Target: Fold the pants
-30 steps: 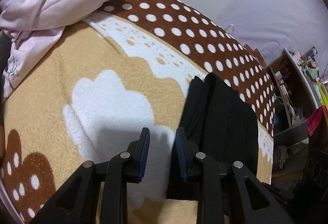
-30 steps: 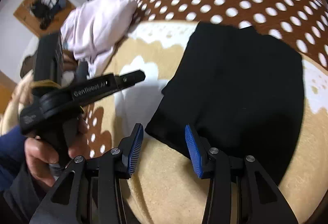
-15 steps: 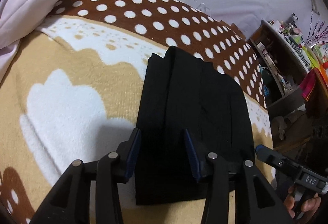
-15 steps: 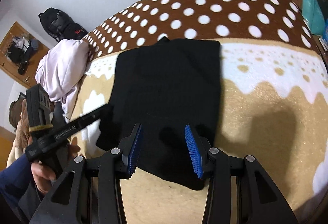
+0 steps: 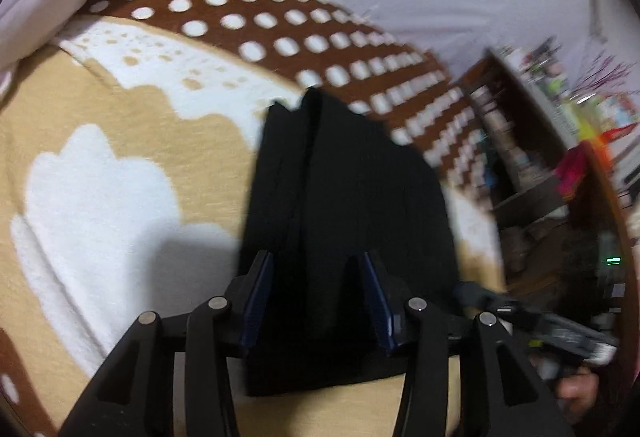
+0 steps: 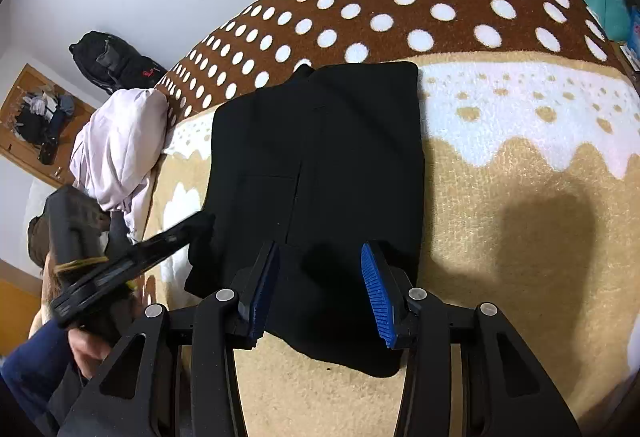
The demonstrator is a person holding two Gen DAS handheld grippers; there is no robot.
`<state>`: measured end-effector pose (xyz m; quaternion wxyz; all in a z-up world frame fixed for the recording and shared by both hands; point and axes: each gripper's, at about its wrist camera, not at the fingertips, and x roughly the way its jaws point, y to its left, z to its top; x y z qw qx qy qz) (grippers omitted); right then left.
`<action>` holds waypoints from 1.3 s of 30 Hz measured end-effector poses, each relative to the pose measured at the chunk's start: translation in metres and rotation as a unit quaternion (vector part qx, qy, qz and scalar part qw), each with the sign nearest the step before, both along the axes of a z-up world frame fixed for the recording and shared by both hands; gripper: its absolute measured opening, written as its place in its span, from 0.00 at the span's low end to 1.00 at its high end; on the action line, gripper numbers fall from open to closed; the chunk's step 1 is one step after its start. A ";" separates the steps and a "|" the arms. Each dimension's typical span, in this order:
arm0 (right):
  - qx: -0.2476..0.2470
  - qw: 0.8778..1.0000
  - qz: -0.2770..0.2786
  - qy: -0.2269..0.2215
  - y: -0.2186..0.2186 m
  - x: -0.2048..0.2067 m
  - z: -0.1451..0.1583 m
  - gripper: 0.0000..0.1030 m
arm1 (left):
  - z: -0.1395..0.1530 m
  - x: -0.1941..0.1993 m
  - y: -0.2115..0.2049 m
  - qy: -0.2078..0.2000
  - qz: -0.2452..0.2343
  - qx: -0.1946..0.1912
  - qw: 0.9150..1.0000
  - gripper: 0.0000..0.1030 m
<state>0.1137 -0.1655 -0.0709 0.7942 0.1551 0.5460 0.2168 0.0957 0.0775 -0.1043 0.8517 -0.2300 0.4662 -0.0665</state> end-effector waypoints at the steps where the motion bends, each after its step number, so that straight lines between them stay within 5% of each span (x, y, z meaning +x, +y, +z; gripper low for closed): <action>1: 0.000 1.000 -0.001 0.000 -0.001 0.000 0.000 0.43 | -0.003 0.003 -0.001 0.010 0.007 0.006 1.000 0.45; 4: 0.002 1.000 -0.005 0.002 -0.003 0.000 0.000 0.43 | -0.005 0.006 -0.005 0.007 0.007 0.000 1.000 0.45; 7: 0.004 1.000 -0.010 0.004 -0.004 0.000 -0.001 0.43 | 0.003 0.006 -0.021 -0.007 -0.016 0.036 0.999 0.43; 10: 0.002 1.000 -0.011 0.004 -0.004 -0.001 -0.002 0.43 | 0.005 0.006 -0.028 0.000 -0.027 0.077 0.997 0.26; 15: 0.000 1.000 -0.017 -0.012 -0.007 -0.003 0.005 0.43 | 0.014 -0.003 -0.019 -0.004 -0.008 0.053 0.999 0.15; 20: 0.002 1.000 -0.011 -0.025 -0.006 -0.006 0.012 0.43 | 0.023 -0.023 -0.019 0.013 0.001 0.064 0.998 0.14; 24: -0.032 0.999 0.017 0.026 0.007 -0.001 -0.009 0.42 | 0.005 -0.020 -0.014 0.044 0.011 0.068 0.997 0.17; 26: -0.059 0.997 0.021 0.038 0.012 0.001 -0.016 0.41 | 0.003 -0.020 -0.012 0.042 0.016 0.062 0.997 0.18; 29: -0.094 0.995 0.022 -0.004 0.019 -0.008 0.001 0.41 | 0.012 -0.024 -0.010 0.034 0.021 0.048 0.998 0.18; 32: -0.099 0.995 0.022 -0.025 0.019 -0.017 0.011 0.41 | 0.032 -0.027 -0.008 0.011 0.032 0.079 0.996 0.18; 36: -0.127 0.991 0.037 0.035 0.026 -0.014 -0.013 0.40 | 0.047 -0.027 -0.008 -0.014 0.028 0.061 0.998 0.18; 39: -0.129 0.991 0.031 0.031 0.025 -0.012 -0.011 0.40 | 0.037 -0.025 -0.027 -0.001 -0.014 0.074 0.997 0.18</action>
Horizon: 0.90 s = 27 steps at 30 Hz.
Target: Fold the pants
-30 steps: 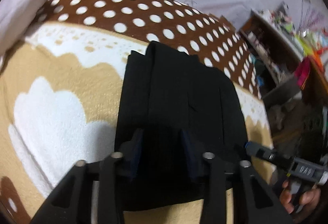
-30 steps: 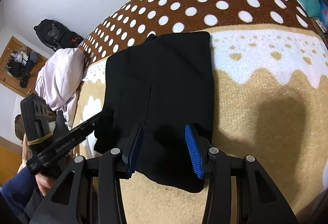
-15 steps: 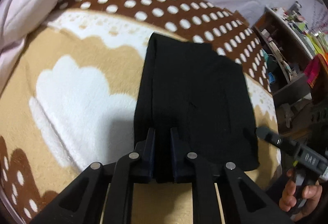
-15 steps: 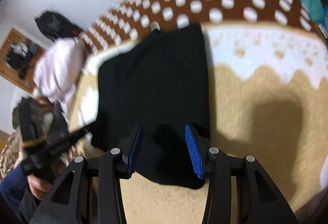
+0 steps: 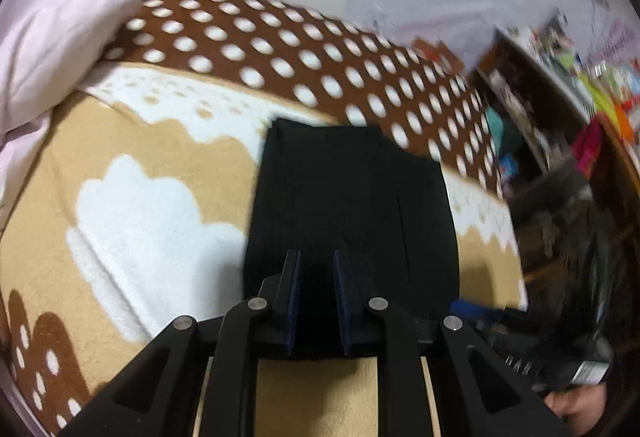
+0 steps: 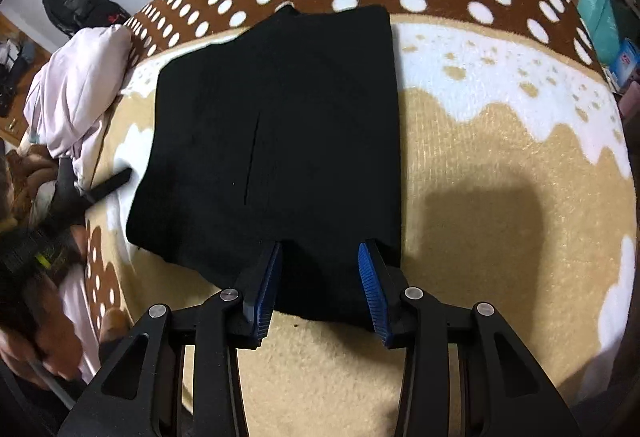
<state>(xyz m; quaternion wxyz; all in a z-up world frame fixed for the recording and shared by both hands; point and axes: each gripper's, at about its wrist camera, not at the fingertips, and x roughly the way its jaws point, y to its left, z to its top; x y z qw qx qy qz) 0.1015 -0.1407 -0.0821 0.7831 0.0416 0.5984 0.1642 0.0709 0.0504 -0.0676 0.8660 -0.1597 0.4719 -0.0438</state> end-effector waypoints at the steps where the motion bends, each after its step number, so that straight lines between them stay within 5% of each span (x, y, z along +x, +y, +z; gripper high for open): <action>1: 0.003 1.000 -0.002 -0.006 -0.002 -0.002 0.003 0.40 | -0.007 0.001 -0.004 0.010 -0.007 0.002 1.000 0.18; 4: 0.011 1.000 -0.011 -0.025 -0.009 -0.005 0.010 0.40 | -0.027 0.001 -0.010 0.025 -0.009 0.017 0.999 0.18; 7: -0.005 1.000 -0.002 0.009 -0.004 0.002 -0.004 0.40 | -0.033 0.000 -0.008 0.016 -0.004 0.010 1.000 0.18; 11: -0.008 0.999 0.002 -0.031 -0.001 -0.002 0.012 0.40 | -0.025 0.001 -0.006 0.016 0.000 0.007 1.000 0.18; 20: -0.002 0.998 0.012 -0.069 -0.001 0.004 0.026 0.40 | 0.014 0.009 -0.017 -0.022 0.017 0.066 0.997 0.18; 27: -0.014 0.997 0.024 -0.077 0.006 0.017 0.019 0.40 | 0.002 0.020 -0.027 -0.012 0.005 0.078 0.997 0.18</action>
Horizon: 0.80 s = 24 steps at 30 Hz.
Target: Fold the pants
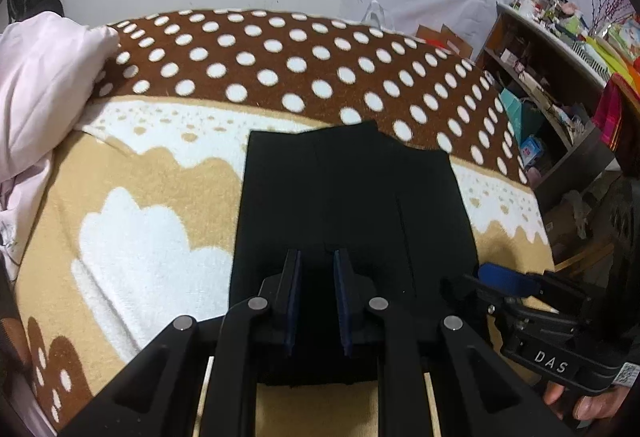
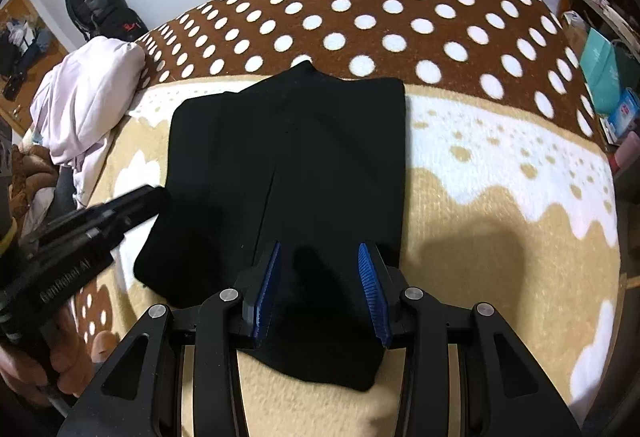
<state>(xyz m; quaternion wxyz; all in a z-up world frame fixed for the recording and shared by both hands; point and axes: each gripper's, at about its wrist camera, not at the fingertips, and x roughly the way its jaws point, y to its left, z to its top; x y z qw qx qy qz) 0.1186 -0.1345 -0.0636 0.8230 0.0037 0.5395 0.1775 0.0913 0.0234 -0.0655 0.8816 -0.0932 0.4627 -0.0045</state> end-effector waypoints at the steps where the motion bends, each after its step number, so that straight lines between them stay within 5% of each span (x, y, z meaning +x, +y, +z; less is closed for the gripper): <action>1: -0.002 1.000 0.002 0.002 0.002 0.003 -0.002 0.40 | -0.004 0.002 -0.001 0.004 -0.001 0.001 1.000 0.18; 16: 0.006 0.999 -0.003 -0.032 0.009 0.079 -0.002 0.38 | -0.017 0.059 0.016 0.005 -0.009 -0.010 1.000 0.18; 24: -0.020 0.999 -0.021 -0.019 -0.001 0.097 -0.008 0.37 | -0.024 0.079 0.009 0.005 -0.024 0.020 1.000 0.18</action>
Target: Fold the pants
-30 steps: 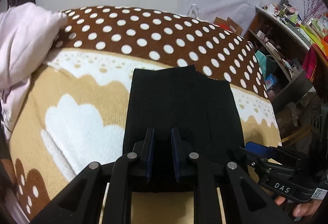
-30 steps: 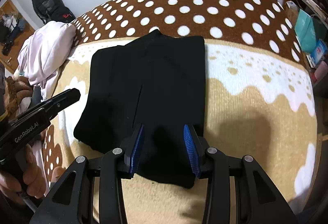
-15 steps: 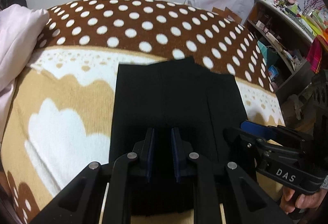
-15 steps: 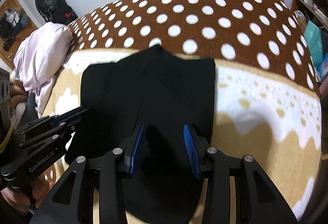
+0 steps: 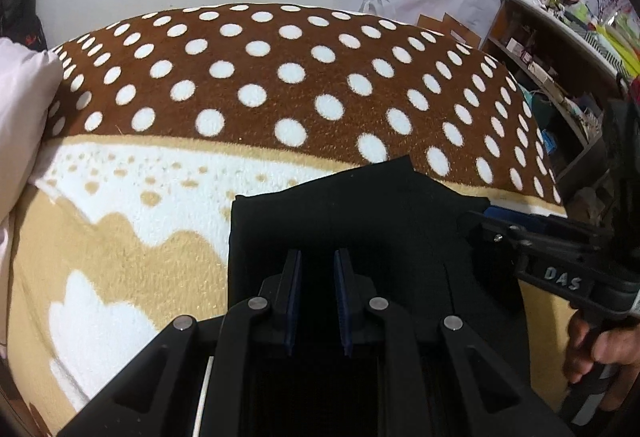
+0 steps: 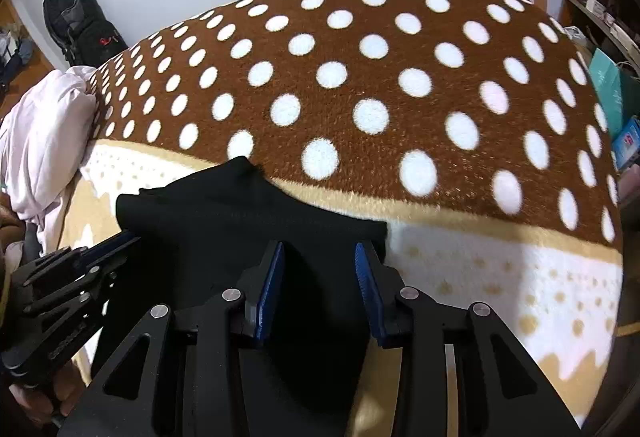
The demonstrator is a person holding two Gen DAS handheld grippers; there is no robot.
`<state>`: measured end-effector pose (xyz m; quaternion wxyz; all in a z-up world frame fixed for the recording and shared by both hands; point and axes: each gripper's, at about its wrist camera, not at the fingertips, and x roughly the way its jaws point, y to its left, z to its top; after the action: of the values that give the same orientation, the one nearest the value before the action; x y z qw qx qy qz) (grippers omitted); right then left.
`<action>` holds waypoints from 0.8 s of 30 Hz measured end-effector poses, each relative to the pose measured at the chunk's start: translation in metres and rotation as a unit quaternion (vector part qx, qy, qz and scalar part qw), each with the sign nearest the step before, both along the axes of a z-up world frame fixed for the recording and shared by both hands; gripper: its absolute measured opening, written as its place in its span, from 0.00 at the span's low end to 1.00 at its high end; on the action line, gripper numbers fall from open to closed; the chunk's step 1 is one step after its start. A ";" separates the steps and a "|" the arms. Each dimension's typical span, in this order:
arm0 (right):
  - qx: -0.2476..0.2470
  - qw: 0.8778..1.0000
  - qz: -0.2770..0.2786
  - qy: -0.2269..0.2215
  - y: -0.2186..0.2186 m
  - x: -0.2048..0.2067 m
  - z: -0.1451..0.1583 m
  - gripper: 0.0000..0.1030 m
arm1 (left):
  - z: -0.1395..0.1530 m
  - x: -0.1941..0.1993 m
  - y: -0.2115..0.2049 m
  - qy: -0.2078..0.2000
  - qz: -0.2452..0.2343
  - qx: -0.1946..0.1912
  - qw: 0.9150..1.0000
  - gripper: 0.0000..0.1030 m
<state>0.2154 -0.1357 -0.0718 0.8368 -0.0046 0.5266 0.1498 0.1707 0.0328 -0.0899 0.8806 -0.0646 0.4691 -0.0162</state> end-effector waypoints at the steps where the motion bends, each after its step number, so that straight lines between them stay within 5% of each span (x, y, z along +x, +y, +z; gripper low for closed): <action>1: -0.002 1.000 0.001 -0.003 0.000 -0.005 0.004 0.37 | 0.002 -0.001 0.000 0.000 0.002 0.000 1.000 0.18; 14: -0.023 0.999 0.028 -0.021 0.001 -0.136 0.042 0.38 | 0.028 -0.090 -0.020 0.007 0.025 -0.016 1.000 0.18; 24: -0.033 0.998 0.036 -0.044 0.008 -0.169 0.062 0.38 | 0.053 -0.125 -0.032 -0.009 0.022 -0.007 1.000 0.18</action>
<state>0.0464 -0.1276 -0.0095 0.8526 -0.0582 0.4934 0.1623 0.0454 0.0005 -0.0369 0.8843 -0.0811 0.4599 -0.0012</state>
